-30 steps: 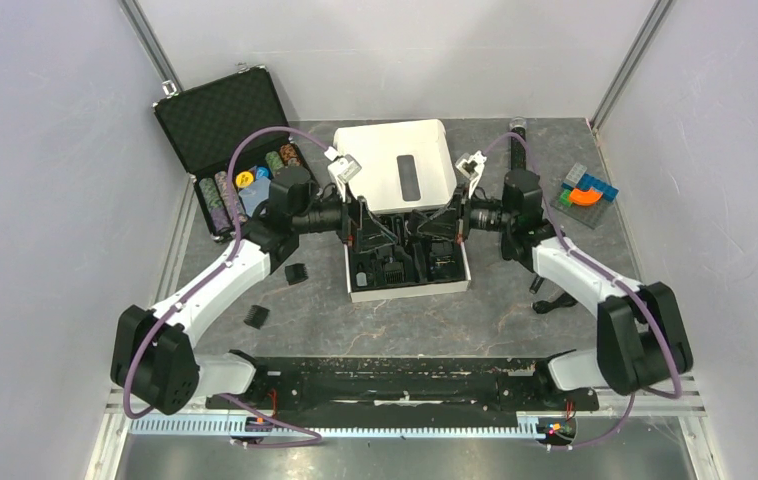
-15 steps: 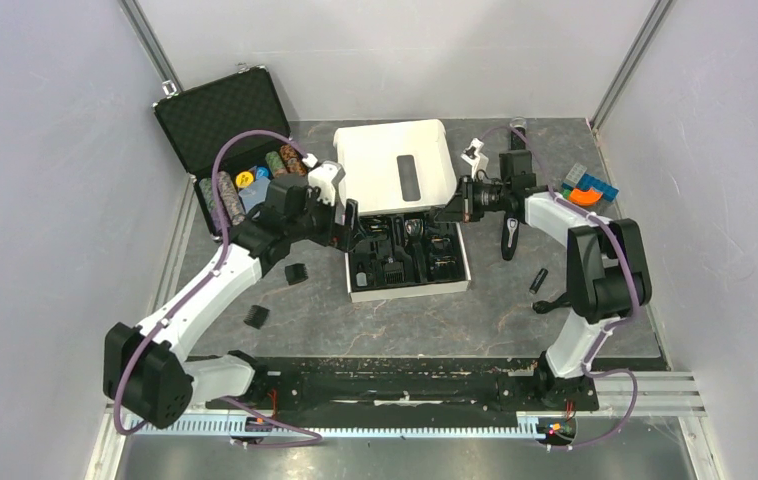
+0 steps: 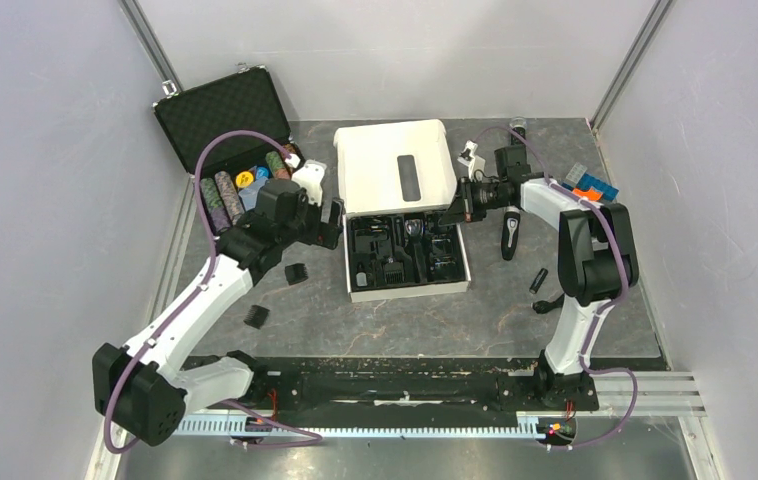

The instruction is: Sort the hair-cutting tools

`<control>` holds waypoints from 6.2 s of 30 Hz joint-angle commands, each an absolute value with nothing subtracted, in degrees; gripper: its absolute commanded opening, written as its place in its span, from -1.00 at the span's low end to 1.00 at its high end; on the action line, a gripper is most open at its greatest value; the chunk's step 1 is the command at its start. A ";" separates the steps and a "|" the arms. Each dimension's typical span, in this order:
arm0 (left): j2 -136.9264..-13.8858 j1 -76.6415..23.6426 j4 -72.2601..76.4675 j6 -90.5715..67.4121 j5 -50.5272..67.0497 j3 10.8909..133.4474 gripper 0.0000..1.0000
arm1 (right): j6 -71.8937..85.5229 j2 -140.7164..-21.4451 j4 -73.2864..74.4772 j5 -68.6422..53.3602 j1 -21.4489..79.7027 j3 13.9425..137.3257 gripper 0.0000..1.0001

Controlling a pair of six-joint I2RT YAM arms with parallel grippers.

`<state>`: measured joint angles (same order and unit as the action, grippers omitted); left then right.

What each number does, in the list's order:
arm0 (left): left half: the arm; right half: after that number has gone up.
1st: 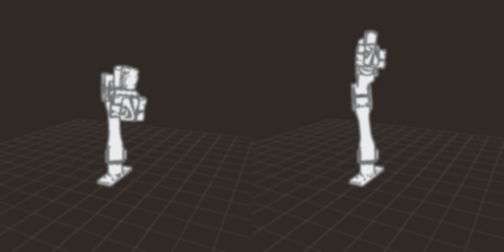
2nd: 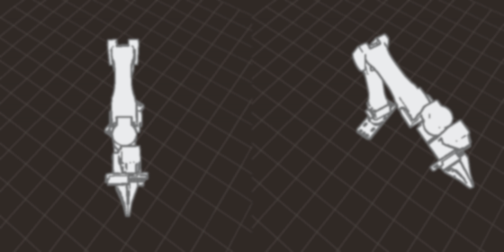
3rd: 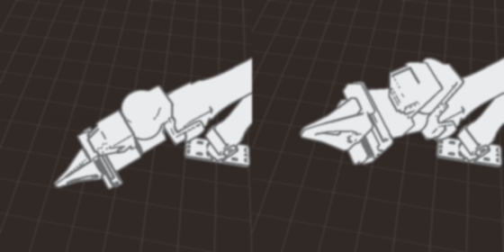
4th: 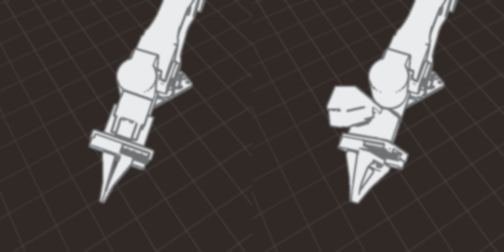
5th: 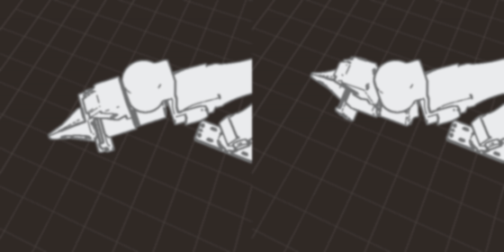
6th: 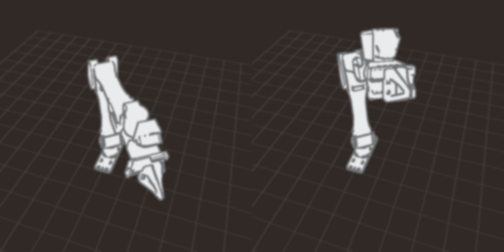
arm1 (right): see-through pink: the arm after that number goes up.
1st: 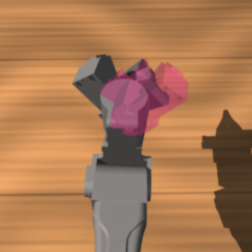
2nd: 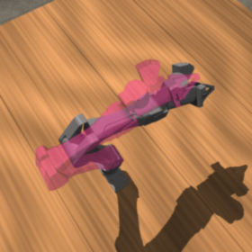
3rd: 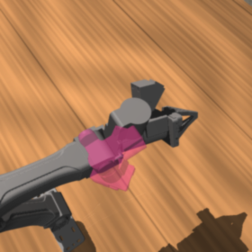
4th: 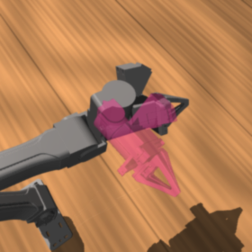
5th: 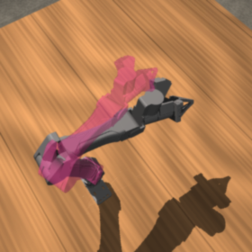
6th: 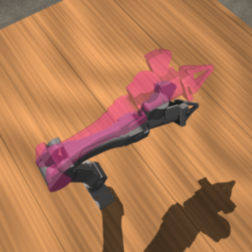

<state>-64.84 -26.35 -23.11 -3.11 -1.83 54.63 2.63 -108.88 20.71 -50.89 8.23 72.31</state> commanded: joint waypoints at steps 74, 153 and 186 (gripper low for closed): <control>-60.83 -26.28 -26.21 -3.97 -7.09 51.42 0.96 | 4.30 -107.58 24.51 7.04 28.08 74.33 -0.54; -84.61 18.94 -11.10 -30.29 38.32 32.42 -0.02 | 2.11 -49.78 -14.24 -5.34 28.51 26.28 0.22; -79.65 18.92 1.56 -35.31 48.41 28.57 -0.95 | 0.70 -50.58 -16.72 -11.92 28.65 25.75 0.23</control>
<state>-82.28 18.68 -3.01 -33.43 44.16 29.17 2.09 -50.63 -13.06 -7.84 28.36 26.28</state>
